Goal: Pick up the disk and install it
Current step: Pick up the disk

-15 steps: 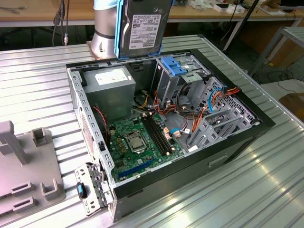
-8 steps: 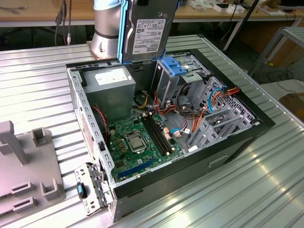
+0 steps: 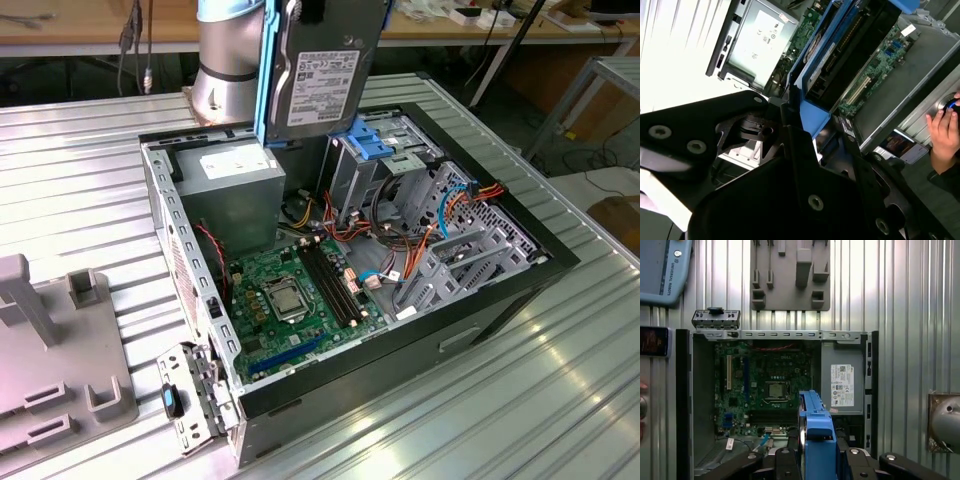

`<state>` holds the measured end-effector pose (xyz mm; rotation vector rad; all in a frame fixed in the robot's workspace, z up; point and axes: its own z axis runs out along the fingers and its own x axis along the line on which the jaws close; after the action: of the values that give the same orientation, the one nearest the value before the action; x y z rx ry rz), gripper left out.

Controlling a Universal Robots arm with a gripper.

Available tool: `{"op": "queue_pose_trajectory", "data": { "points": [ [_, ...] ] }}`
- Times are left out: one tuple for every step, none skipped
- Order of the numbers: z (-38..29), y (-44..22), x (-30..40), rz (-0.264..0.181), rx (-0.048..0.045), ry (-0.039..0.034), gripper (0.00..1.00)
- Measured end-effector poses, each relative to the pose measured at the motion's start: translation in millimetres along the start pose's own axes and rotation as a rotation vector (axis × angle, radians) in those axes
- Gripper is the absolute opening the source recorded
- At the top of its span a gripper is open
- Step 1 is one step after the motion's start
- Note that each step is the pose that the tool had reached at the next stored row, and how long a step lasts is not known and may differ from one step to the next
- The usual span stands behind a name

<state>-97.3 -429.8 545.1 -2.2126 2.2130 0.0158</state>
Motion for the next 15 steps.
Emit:
{"op": "queue_pose_trajectory", "data": {
  "points": [
    [0.0, 0.0, 2.5, 0.0, 0.0, 0.0, 0.37],
    [-0.2, 0.0, 5.1, 0.0, -0.0001, 0.0002, 0.37],
    [-0.1, 0.0, 7.9, 0.0, 0.0, 0.0, 0.37],
    [-0.2, 0.0, 10.3, 0.0, 0.0, 0.0, 0.37],
    [-0.2, 0.0, 13.5, 0.0, 0.0, 0.0001, 0.37],
    [-0.3, -0.1, 18.4, 0.0, -0.0001, 0.0001, 0.37],
    [-0.3, -0.1, 21.3, 0.0, 0.0, 0.0, 0.37],
    [-0.4, -0.1, 23.8, 0.0, 0.0, 0.0, 0.37],
    [-0.4, -0.1, 28.2, 0.0, 0.0, 0.0, 0.37],
    [-0.6, -0.1, 32.5, 0.0, -0.0001, 0.0001, 0.37],
    [-0.6, -0.2, 35.3, 0.0, 0.0, 0.0001, 0.37],
    [-0.6, -0.1, 37.9, 0.0, 0.0, -0.0001, 0.37],
    [-0.6, -0.2, 41.4, 0.0, 0.0, 0.0, 0.37],
    [-0.8, -0.2, 44.3, 0.0, -0.0001, 0.0001, 0.37],
    [-0.8, -0.2, 49.1, 0.0, 0.0, 0.0, 0.37]
  ]
}}
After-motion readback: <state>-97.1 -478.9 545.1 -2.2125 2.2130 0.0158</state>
